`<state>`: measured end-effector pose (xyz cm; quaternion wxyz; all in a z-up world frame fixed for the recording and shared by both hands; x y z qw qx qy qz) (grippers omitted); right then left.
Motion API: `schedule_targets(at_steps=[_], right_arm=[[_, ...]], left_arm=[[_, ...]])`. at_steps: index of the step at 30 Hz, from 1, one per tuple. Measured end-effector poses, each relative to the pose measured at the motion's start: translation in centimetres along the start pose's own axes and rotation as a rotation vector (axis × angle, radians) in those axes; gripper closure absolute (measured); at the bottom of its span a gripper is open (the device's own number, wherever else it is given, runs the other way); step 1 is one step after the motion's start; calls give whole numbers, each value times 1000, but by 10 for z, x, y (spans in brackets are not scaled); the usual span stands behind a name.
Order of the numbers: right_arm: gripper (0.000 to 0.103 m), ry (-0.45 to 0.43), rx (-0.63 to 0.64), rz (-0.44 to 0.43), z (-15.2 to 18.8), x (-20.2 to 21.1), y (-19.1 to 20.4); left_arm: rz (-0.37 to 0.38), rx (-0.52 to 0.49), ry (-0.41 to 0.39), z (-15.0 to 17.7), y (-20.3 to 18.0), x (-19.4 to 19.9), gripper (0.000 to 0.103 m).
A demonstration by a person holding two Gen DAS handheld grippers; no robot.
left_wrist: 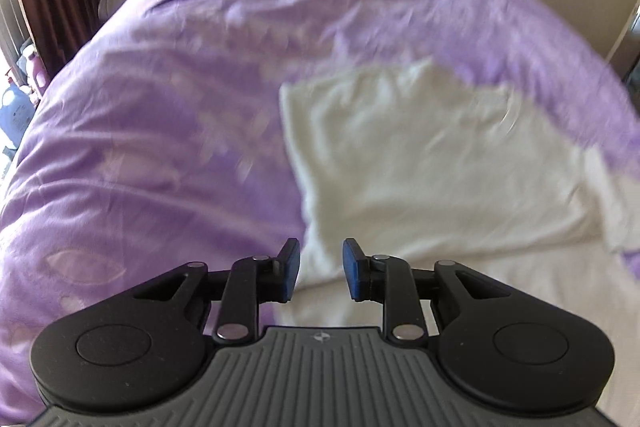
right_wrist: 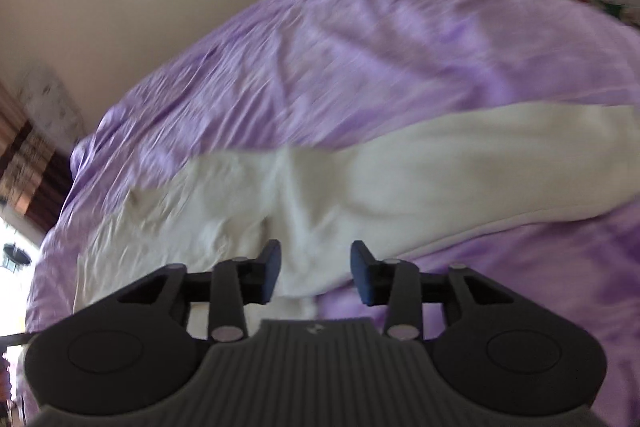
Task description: Fold small clothes
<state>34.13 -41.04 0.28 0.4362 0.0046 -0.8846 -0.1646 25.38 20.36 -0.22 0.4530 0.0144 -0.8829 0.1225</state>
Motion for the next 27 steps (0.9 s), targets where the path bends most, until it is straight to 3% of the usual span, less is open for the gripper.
schedule_targets(at_steps=[5,9,14,19,22,25,27], right_arm=[[58,-47,-176,74,-10,42,-84],[58,-81,-304,150,-8,56,-148],[58,-113,-480,182,-1,47,-217],[61,-136,-554,211,-7,19,-255],[69,-131,-587,195,-12,-2,-269],[74,-117,-583,236,-19,-21,-276],[96,-123,-583,260,-22,-28,-279]], left_arm=[[57,23,-90,-12,-31,0,64],[76,20,-96,-17,-51,-12,62],[52,36,-89,-17,-61,-28,56],[6,38,-61,-17,-64,-43,56],[-19,35,-41,-16,-65,-51,56],[-35,23,-27,-16,-65,-57,56],[-41,15,-25,-15,-66,-59,56]])
Point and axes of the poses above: each gripper's, at about its wrist camera, not at the fingertips, and x roughly against the way its jaws point, y to its left, z to its underside, the point moved 1 cm from there along -x, roughly the way its jaws point, and after that the axes turned 7 degrees about z, right-handed, at the moved point
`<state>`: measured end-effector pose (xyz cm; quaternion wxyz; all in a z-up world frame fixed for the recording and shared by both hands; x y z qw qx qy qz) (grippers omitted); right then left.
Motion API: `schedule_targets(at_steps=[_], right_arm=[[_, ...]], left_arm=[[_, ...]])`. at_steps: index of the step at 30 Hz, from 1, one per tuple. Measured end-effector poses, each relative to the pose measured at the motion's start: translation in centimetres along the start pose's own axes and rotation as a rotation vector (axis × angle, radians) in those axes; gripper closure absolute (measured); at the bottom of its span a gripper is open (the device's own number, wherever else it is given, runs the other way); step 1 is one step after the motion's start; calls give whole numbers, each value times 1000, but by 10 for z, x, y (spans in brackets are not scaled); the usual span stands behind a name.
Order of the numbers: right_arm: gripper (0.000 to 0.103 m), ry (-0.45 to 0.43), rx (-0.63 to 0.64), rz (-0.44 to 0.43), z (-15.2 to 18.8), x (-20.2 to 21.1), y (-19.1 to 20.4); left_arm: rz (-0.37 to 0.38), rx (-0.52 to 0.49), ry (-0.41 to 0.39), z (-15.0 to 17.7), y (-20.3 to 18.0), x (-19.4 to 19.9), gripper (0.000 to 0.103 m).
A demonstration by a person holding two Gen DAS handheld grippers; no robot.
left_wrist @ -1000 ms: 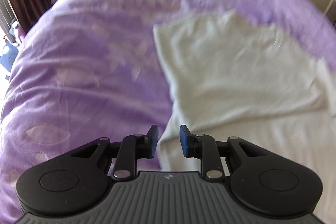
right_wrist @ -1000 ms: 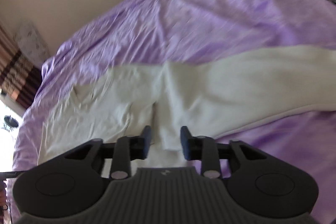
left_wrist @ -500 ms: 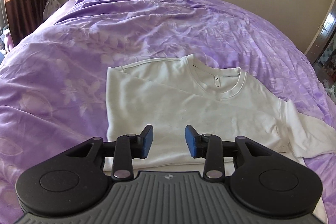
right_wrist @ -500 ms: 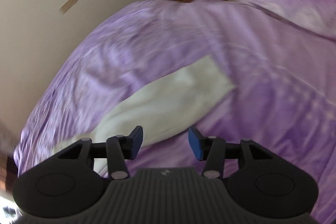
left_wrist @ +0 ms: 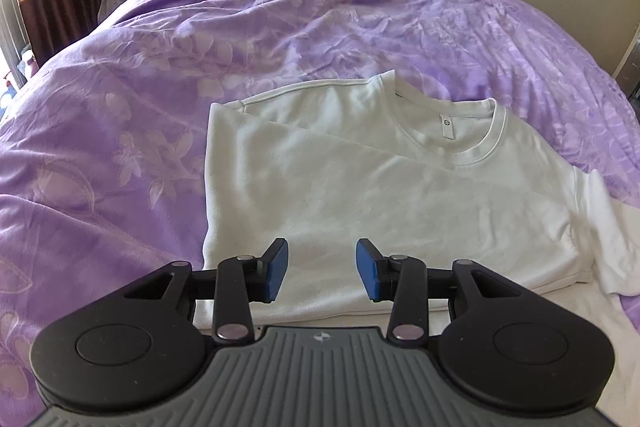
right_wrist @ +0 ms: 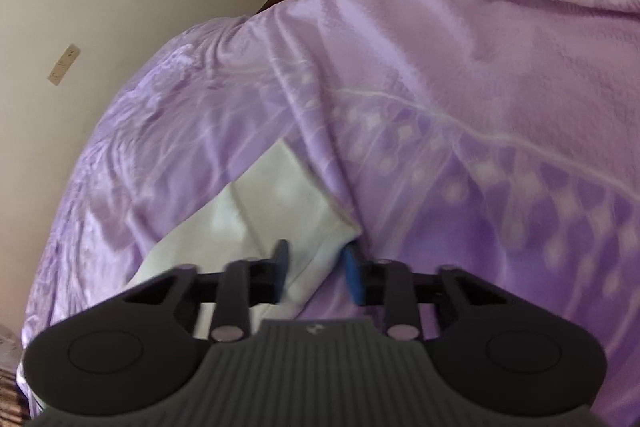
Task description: Fold small clothes
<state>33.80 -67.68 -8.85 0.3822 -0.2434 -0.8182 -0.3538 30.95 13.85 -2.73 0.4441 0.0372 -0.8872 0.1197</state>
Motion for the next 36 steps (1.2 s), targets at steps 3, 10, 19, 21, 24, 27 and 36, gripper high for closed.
schedule_targets(at_steps=[3,10,19,21,24,27,36], right_arm=[[101,-33,33,5,-3,4,10],[102,-154,190,-61,-12,62,77],[102,-278,496,-415,30,218,261],[102,-275,552,-475,50,243,302],[102,-273,643,-535,88,267,361],[102,-242,711,-583,136,273,411],[102,-84,812,-641,316,220,505]], left_arm=[[2,-5,4,-1,1,-1,56],[50,21,-41,-1,7,20,56],[102,98,-109,9,35,62,56],[108,105,-126,10,42,71,56],[120,130,-146,11,53,82,56],[128,146,-153,10,63,89,56],[175,144,-137,1,101,102,65]])
Point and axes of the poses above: each gripper's, at about its wrist camera, not at the fingertips, and x roughly against the way its jaws point, y to its left, z to its underside, the point moved 1 cm from there along -x, roughly the way its jaws point, and after that the axes turned 7 degrees about z, right-handed, at the moved point
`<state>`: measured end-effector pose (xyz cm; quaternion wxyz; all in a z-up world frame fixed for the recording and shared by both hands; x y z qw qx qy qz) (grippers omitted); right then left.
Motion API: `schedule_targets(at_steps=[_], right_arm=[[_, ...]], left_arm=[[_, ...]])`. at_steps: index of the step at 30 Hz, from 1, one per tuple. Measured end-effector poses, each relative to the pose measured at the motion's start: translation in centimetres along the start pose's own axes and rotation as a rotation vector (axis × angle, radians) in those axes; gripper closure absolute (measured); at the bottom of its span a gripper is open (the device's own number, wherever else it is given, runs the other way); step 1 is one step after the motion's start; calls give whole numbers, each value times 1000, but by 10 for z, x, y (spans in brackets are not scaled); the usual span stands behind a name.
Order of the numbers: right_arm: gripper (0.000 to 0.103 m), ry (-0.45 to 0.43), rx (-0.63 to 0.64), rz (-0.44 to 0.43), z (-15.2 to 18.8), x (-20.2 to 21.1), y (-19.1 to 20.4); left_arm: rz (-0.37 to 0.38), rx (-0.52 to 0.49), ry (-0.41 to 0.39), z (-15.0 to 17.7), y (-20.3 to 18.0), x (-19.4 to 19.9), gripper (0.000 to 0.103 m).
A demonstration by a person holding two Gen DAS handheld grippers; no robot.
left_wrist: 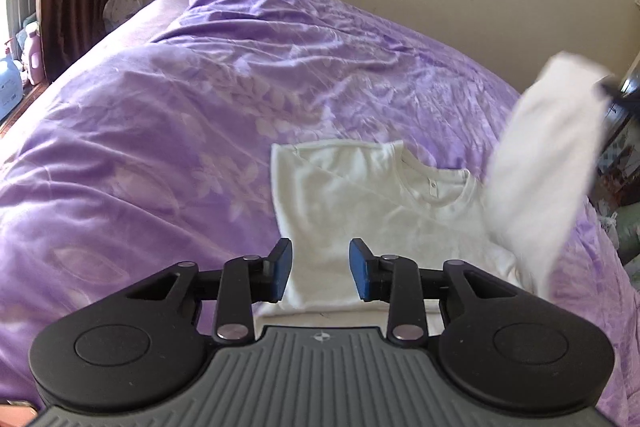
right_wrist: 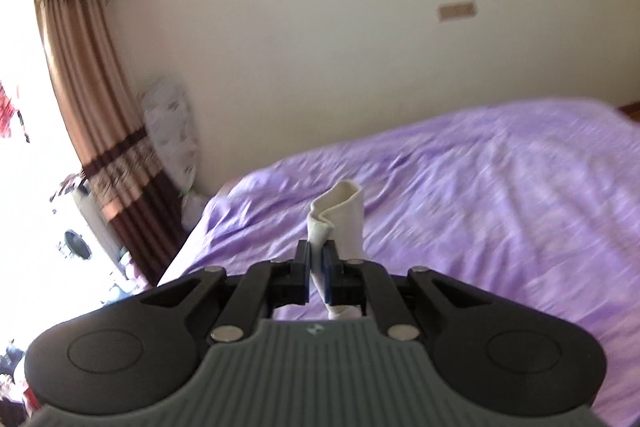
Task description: Fold small clothes
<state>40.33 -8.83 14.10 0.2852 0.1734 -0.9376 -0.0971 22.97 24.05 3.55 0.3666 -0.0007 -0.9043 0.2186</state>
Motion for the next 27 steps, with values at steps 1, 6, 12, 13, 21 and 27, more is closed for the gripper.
schedule_targets(at_steps=[1,6,12,13,21,27], right_arm=[[102,28,-8,-11,16,-17,11],[102,229,-29,-76,99,-98,59],[96,448,-10,-175,192,-155,89],[96,468,2,-189,199,-158,91],[75,455,40,-191,180,-136,56],[72,424,87,-37,158,-105,-35]], left_arm=[[0,7,-6,-1,4,0,65],[19,50,-2,-3,30,-8,65],[44,78,24,0,49,-22,63],[47,71,27,1,49,-24,57],[89,69,84,0,33,-55,44],[67,69,129,1,27,-102,38]])
Point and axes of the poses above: each gripper's, at about its wrist camera, not at the fingertips, and x roughly against the way its jaws point, y to its left, z to its underside, the point moved 1 cm from there along -x, roughly the way its jaws point, and after that the axes turned 7 degrees about z, right-handed, at the moved point
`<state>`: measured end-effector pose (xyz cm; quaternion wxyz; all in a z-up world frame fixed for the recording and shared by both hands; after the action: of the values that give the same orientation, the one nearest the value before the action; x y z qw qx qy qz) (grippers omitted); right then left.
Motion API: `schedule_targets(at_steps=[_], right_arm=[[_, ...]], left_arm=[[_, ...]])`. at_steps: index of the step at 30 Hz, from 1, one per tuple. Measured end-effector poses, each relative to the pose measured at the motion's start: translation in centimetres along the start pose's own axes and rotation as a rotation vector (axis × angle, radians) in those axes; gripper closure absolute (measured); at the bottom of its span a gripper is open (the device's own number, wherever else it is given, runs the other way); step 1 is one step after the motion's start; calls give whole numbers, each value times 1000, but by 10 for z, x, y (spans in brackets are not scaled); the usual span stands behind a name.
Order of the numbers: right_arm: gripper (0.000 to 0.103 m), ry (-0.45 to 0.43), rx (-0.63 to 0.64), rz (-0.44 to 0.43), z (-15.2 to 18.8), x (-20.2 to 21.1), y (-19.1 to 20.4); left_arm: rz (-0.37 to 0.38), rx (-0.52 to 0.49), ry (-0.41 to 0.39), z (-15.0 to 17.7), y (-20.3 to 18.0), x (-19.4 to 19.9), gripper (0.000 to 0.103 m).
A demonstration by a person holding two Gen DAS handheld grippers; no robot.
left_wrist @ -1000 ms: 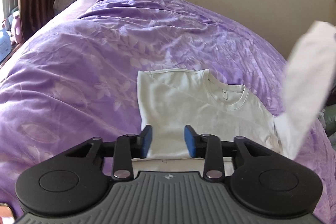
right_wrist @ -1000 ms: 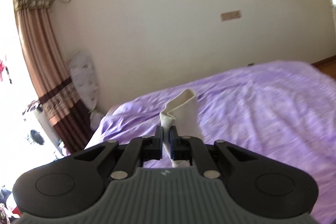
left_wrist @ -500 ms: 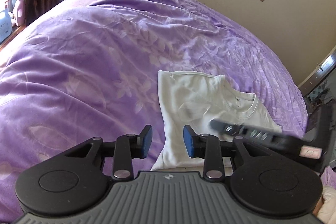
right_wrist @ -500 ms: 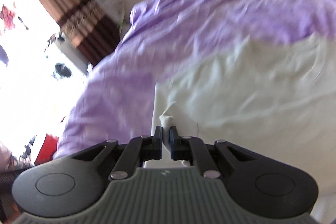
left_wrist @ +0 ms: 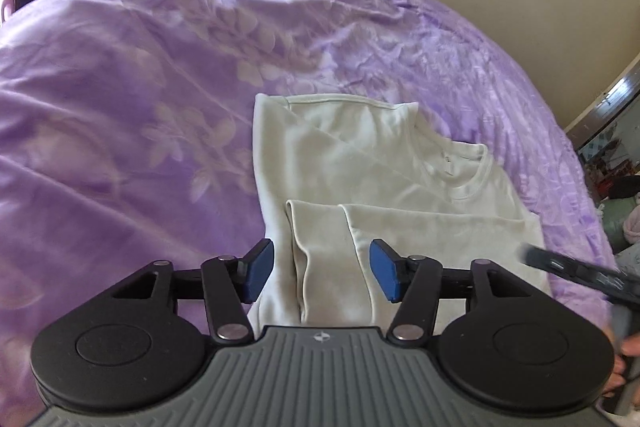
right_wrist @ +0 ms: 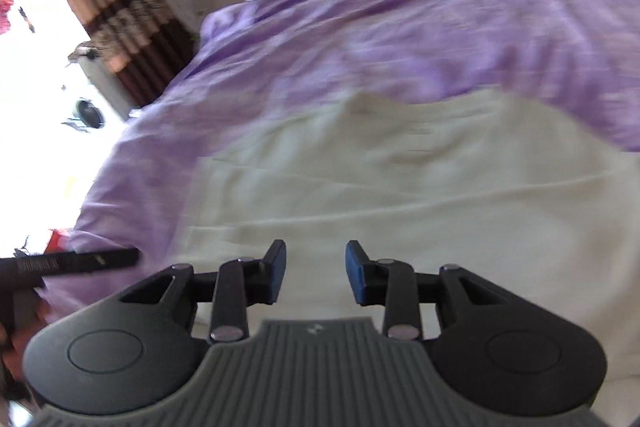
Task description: Fold small clothes
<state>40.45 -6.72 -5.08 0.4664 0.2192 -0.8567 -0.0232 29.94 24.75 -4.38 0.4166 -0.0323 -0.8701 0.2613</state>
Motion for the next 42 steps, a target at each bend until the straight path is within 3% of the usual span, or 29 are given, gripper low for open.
schedule_targets(at_steps=[3,5,10,12,14,15,18,23,25,26,27,29,32,37,42], right_arm=[[72,-11,-28,94,10,20,-60],[72,-25,-55,142,18,36,-99],[65,-28,-80,230,52,73,-169],[55,-5,-54,248,68,80,-181],[54,33,-8,264,81,76,-185],[54,54,18,274,86,71,-185],[54,80,87,301,92,56,-179],[55,52,251,370,92,38,-163],[66,59,273,364,92,34,-162],[88,63,283,372,93,33,-161],[100,61,296,394,94,34,-161],[100,31,288,404,94,41,-164],[101,18,256,415,95,52,-170],[102,65,194,411,100,45,-180],[102,113,169,411,103,40,-187]], left_arm=[[-11,10,11,-2,2,-23,39],[-45,-9,20,-2,0,-36,50],[-118,-93,-2,-1,-10,-52,63],[-156,-138,2,-1,-16,-56,73],[-203,-171,-1,0,-21,-58,94],[-215,-181,-9,1,-23,-57,98],[-202,-190,-46,-1,-29,-48,100],[-193,-229,-63,-10,-43,-34,101],[-185,-241,-87,-16,-49,-30,101],[-178,-248,-108,-18,-52,-26,101],[-173,-257,-137,-21,-55,-21,101],[-177,-271,-170,-24,-58,-17,101],[-214,-277,-124,-25,-52,-32,101],[-295,-279,-50,-9,-36,-69,101],[-310,-261,-32,0,-26,-80,99]])
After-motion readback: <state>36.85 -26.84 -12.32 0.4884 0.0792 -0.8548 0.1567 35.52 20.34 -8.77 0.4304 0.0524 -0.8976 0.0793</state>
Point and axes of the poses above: each gripper's, at about its wrist camera, not at the fingertips, and x roughly against the way its jaws point, y to its left, z to its underside, the point moved 1 cm from there along -x, roughly the way its jaws point, and after that the axes turned 7 degrees about z, right-handed, at the moved point
